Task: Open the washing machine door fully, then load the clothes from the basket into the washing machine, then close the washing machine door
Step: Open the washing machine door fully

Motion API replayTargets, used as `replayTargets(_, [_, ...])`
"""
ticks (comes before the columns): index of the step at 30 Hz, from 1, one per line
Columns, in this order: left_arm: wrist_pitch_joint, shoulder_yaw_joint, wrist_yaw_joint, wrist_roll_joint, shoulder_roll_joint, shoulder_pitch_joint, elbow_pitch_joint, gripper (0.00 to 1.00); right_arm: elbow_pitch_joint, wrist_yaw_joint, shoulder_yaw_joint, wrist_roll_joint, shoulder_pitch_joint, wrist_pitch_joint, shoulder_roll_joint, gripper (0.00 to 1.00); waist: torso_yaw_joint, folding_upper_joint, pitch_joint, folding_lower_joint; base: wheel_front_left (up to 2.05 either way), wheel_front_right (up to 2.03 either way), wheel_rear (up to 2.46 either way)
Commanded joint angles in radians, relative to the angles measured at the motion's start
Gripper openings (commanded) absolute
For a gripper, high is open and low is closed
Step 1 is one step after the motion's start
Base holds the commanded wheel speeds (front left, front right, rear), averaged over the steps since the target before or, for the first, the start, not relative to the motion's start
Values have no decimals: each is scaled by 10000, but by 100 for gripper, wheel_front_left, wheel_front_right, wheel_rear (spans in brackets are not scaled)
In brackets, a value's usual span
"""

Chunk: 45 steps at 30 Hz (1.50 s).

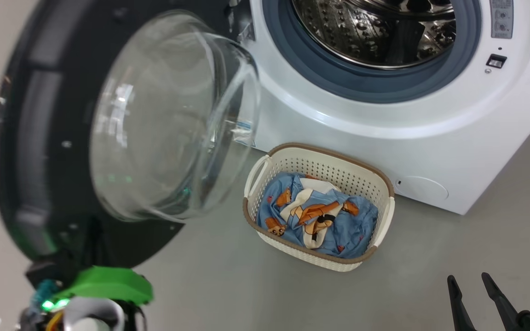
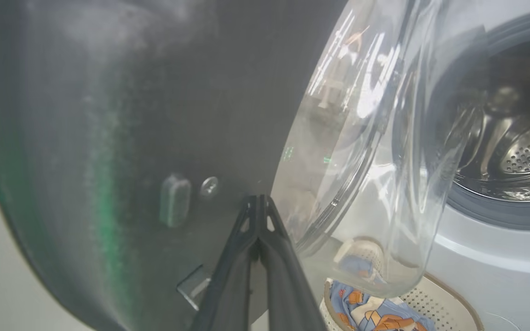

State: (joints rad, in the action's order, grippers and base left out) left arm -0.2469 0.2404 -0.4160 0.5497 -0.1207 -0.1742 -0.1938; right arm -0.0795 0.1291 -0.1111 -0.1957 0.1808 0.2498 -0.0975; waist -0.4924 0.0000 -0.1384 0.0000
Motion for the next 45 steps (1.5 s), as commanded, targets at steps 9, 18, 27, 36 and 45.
replayTargets(9, [-146, -2728, 276, -194, -382, -1615, -1020, 0, 311, 16, 336, -120, -422, 120, -522, 100, 510, 0, -787, 0, 0, 0, 0])
replayTargets(18, [-147, -4446, 809, -831, -294, -2768, -2615, 0, 196, 16, 549, -207, -673, 120, -790, 100, 828, 0, -994, 0, 0, 0, 0])
replayTargets(27, [-148, -5487, 1363, -1638, -220, -3402, -3536, 0, -5, 16, 510, -253, -722, 120, -650, 100, 1074, 0, -815, 0, 0, 0, 0])
replayTargets(36, [-148, -5851, 1999, -2082, 503, -2715, -2080, 0, -170, 16, 477, -230, -730, 120, -345, 100, 1136, 0, -313, 0, 0, 0, 0])
replayTargets(45, [-148, -3930, 2394, -1439, 700, -1107, 1505, 100, -62, 16, 526, -120, -877, 120, -213, 100, 1663, 0, -2, 0, 0, 0, 0])
